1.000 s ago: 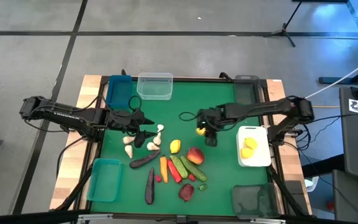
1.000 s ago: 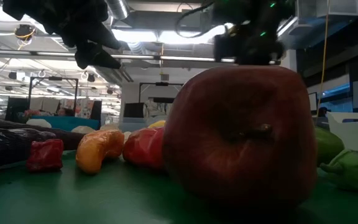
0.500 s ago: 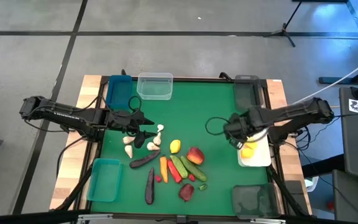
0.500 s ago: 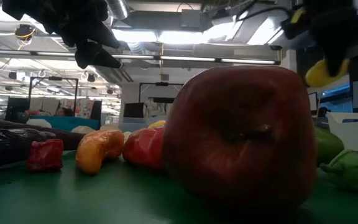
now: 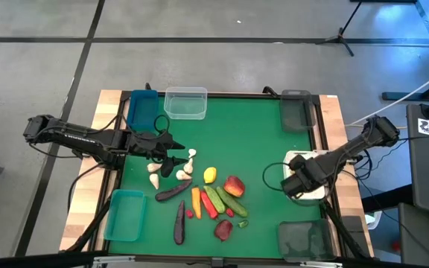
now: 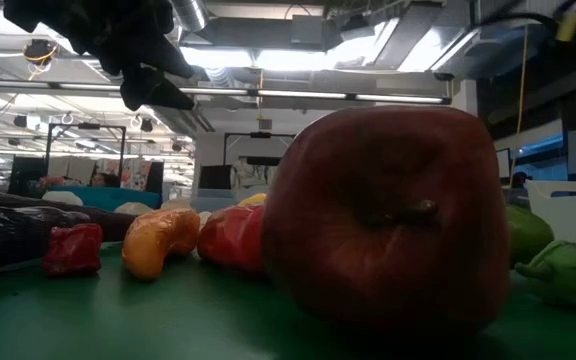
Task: Sort produce into baskets
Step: Put the yellow lemon into the white bin
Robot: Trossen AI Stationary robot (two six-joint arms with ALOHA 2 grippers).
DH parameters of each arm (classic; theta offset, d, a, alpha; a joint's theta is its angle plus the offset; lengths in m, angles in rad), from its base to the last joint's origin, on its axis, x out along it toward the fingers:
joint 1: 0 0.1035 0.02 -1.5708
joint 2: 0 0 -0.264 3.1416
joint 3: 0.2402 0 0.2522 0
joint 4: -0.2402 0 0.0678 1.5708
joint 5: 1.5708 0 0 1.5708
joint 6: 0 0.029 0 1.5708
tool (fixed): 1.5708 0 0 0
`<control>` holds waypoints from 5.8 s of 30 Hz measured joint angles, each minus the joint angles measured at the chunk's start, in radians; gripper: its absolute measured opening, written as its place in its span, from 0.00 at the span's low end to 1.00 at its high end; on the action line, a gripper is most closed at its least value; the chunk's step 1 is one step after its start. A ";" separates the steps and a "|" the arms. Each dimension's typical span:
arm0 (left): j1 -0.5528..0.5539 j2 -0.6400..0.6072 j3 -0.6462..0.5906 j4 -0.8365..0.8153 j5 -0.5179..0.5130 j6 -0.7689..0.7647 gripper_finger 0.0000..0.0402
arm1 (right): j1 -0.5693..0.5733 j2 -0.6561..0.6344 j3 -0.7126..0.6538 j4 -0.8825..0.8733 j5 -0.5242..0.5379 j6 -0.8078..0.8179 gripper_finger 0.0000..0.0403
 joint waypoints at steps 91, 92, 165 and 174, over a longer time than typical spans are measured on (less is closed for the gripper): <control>0.001 0.000 0.000 -0.051 0.000 0.025 0.72 | -0.506 0.605 0.229 1.452 -0.125 -1.963 0.77; 0.001 0.000 0.000 -0.052 0.000 0.024 0.72 | -0.505 0.608 0.230 1.460 -0.125 -1.976 0.77; 0.002 0.000 0.000 -0.042 -0.036 0.005 0.72 | -0.522 0.756 0.566 0.905 0.058 -2.354 0.66; -0.050 0.089 -0.023 -0.009 0.033 0.122 0.72 | -0.519 0.751 0.811 0.429 0.094 -2.137 0.66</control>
